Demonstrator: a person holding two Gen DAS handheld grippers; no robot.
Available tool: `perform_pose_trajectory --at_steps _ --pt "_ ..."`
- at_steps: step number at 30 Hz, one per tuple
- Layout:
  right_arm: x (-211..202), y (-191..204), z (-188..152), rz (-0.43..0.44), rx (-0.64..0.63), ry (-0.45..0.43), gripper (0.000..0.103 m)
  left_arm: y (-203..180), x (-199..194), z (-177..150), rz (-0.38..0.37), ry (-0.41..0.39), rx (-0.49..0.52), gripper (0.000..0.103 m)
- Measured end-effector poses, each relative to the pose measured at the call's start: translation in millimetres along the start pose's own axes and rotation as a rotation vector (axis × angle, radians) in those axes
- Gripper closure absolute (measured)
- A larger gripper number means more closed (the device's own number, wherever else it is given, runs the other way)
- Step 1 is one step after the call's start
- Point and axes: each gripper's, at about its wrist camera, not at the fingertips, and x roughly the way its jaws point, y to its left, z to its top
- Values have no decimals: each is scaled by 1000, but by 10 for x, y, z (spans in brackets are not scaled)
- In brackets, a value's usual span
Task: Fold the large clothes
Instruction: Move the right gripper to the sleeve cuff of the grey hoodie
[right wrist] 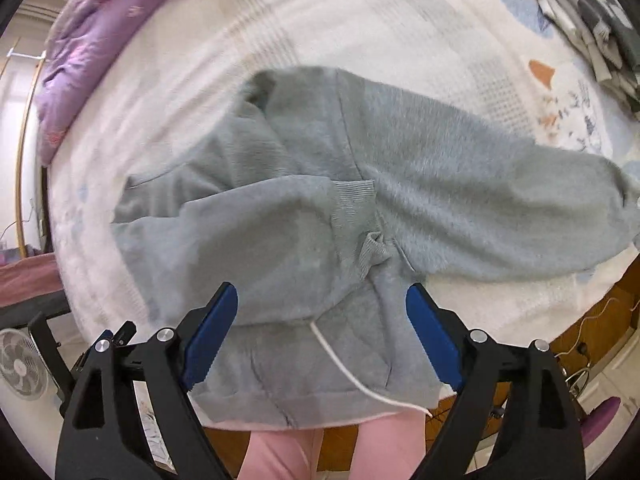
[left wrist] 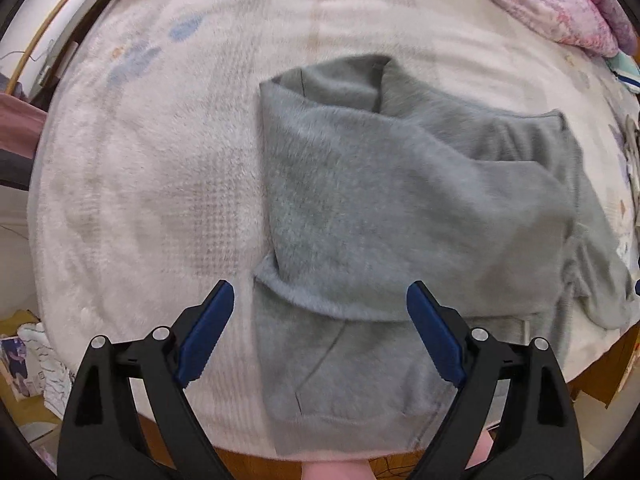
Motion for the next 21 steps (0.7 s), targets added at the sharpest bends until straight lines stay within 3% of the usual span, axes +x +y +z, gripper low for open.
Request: perform_pose_trajectory --at_steps 5,15,21 --pt "-265 92 -216 24 -47 -7 20 -95 -398 -59 13 -44 -33 15" --pt "-644 -15 -298 60 -166 14 19 -394 -1136 -111 28 -136 -111 15" --pt "-887 -266 -372 85 -126 -17 19 -877 -1379 -148 -9 -165 -15 15"
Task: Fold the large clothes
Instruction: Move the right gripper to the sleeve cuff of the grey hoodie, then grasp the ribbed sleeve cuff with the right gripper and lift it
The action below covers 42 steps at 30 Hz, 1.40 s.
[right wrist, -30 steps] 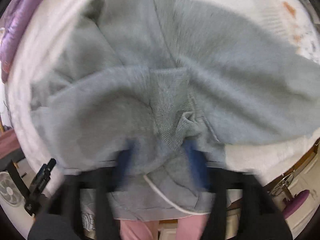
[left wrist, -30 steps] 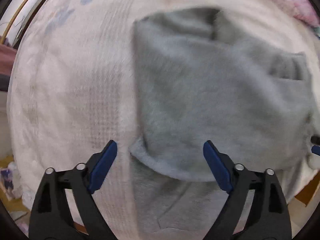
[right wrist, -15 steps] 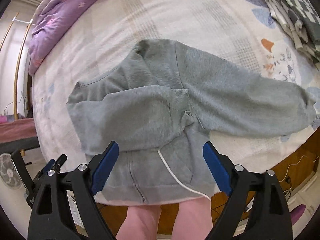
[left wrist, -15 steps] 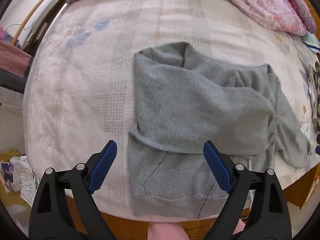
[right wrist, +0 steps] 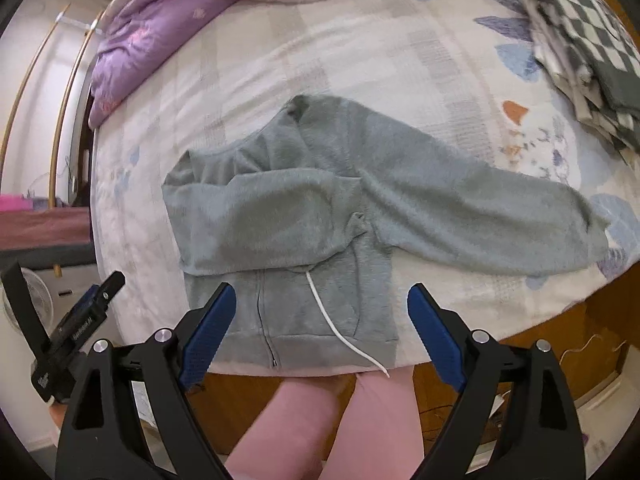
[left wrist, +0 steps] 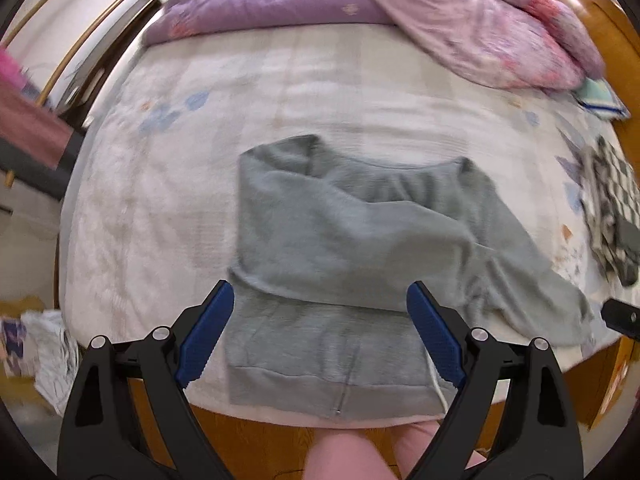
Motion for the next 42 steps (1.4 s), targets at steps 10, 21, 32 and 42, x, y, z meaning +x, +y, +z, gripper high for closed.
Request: perform_pose_trajectory --at_steps 10,21,32,42 --pt "-382 -1027 -367 -23 356 -156 19 -1059 100 -147 -226 16 259 15" --pt "-458 -2506 -601 -56 706 -230 17 -2004 541 -15 -265 78 411 29" --pt "469 -4318 -446 3 1049 -177 17 -2506 1864 244 -166 226 384 98" --pt "1127 -4643 -368 -43 1087 -82 53 -2744 2654 128 -101 294 363 103"
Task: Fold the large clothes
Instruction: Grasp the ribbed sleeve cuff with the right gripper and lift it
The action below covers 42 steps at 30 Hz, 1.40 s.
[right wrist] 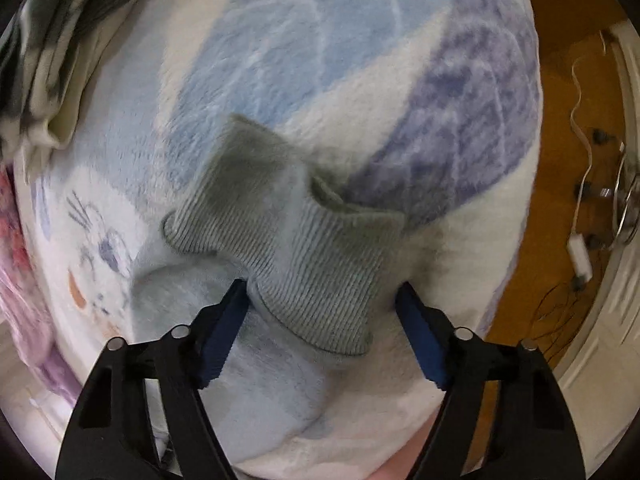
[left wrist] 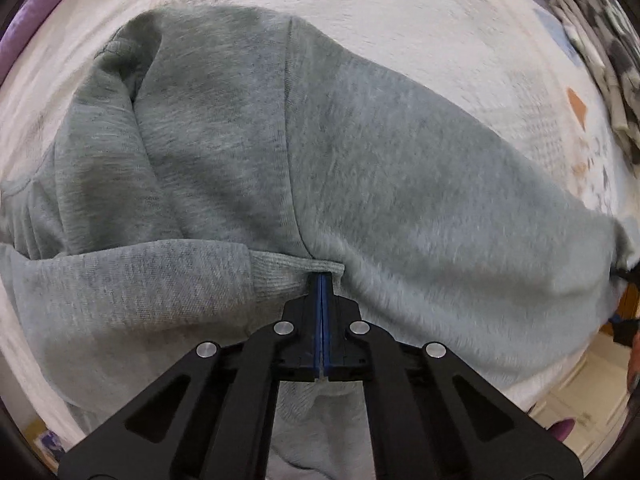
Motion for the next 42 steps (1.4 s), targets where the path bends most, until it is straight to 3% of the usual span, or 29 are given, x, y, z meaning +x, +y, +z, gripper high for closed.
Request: perform_pose_trajectory --at_steps 1,2,4,8,10,15,18,23,28,30,36,42 --pt "-56 23 -36 -26 -22 -25 60 9 3 9 -1 4 -7 103" --pt "-133 42 -81 -27 -41 -53 79 27 10 14 -8 6 -15 103" --pt "-286 77 -154 14 -71 -99 91 71 17 11 -24 5 -29 103" --pt "-726 309 -275 88 -134 -178 92 101 37 -2 -20 -4 -21 103" --pt "-1065 616 -380 137 -224 -204 92 132 55 -6 -29 -10 -44 103" --pt "-1927 1593 -932 361 -500 -249 92 215 77 -78 -43 -23 -81 103" --pt "-2248 2119 -1364 512 -607 -200 92 232 92 -95 -42 -25 -86 103" --pt "-2533 2883 -2253 657 -809 -97 92 367 135 -68 -99 -25 -134 102" --pt "-2395 3390 -3076 660 -936 -9 92 578 -24 -114 -161 -8 -138 103" --pt "-2297 3516 -3379 623 -976 -10 92 772 -412 -177 -161 -101 -115 103" --pt "-1822 3749 -4197 523 -1074 -22 92 1774 -1316 -581 -157 -219 -188 103" --pt "-1100 3727 -4926 404 -1163 -28 92 2817 -1725 -968 -132 -265 -334 102"
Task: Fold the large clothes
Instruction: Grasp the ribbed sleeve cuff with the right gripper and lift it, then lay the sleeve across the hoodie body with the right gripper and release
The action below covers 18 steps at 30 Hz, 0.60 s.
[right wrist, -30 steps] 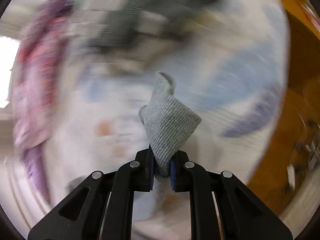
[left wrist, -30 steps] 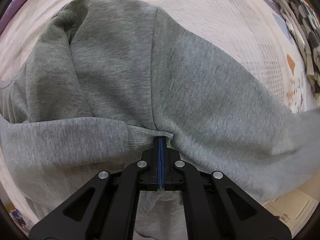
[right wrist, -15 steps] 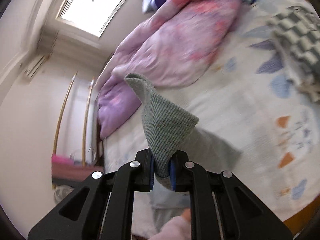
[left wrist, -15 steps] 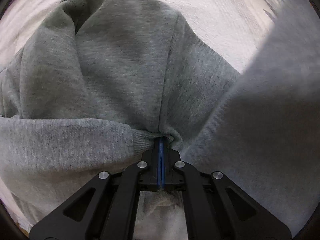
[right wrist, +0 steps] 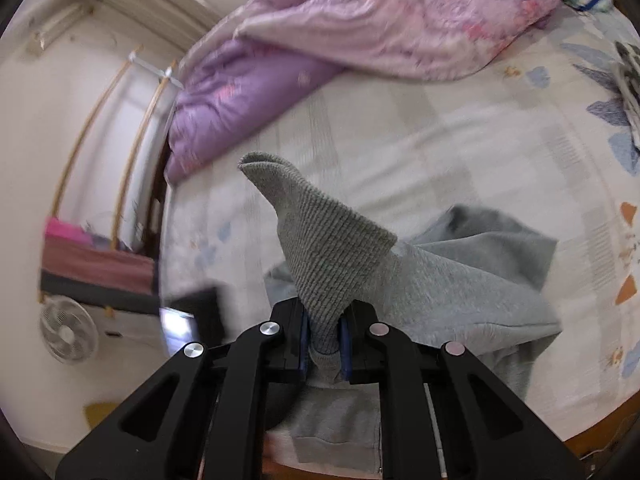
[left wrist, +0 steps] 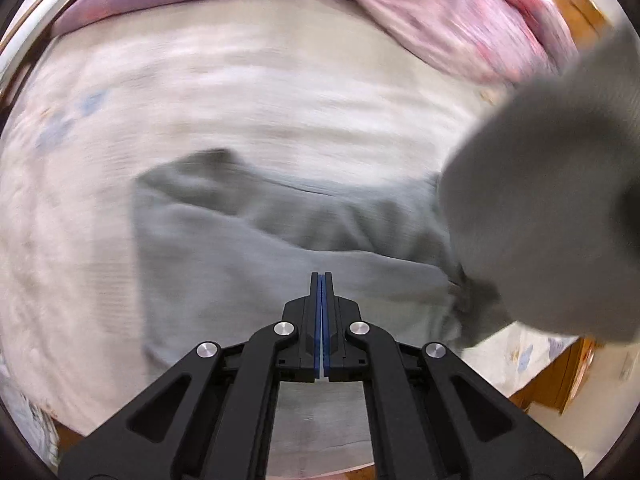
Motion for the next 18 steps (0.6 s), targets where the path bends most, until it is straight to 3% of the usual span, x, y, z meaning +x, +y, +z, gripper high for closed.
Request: perform_pose_trajectory --at_steps 1,2,4,6,10,11,13,14,15,18 --pt "125 79 -67 -17 -22 5 92 88 -80 51 4 -8 -18 97" --pt "335 183 -166 -49 -62 25 91 271 -145 48 -4 -16 -39 66" --pt "639 286 -303 -75 -101 56 91 509 -225 36 -21 -65 -59 22" --pt "1025 346 -447 -94 -137 99 88 694 -257 39 12 -113 -72 22" --pt "1728 323 -655 -19 -116 274 79 1052 -40 40 24 -72 -140 22" --pt "1857 272 -712 29 -79 334 73 1127 48 17 26 -54 -156 22" --pt "1855 210 -763 97 -40 371 36 1208 189 -26 6 -15 -179 20" --pt "1779 190 -765 79 -52 356 25 1255 282 -50 -39 3 -207 14" --pt "1700 172 -748 48 -72 327 22 1295 383 -77 -85 24 -235 14" --pt "1353 -16 -681 4 -106 251 18 1307 721 -146 -77 103 -252 14"
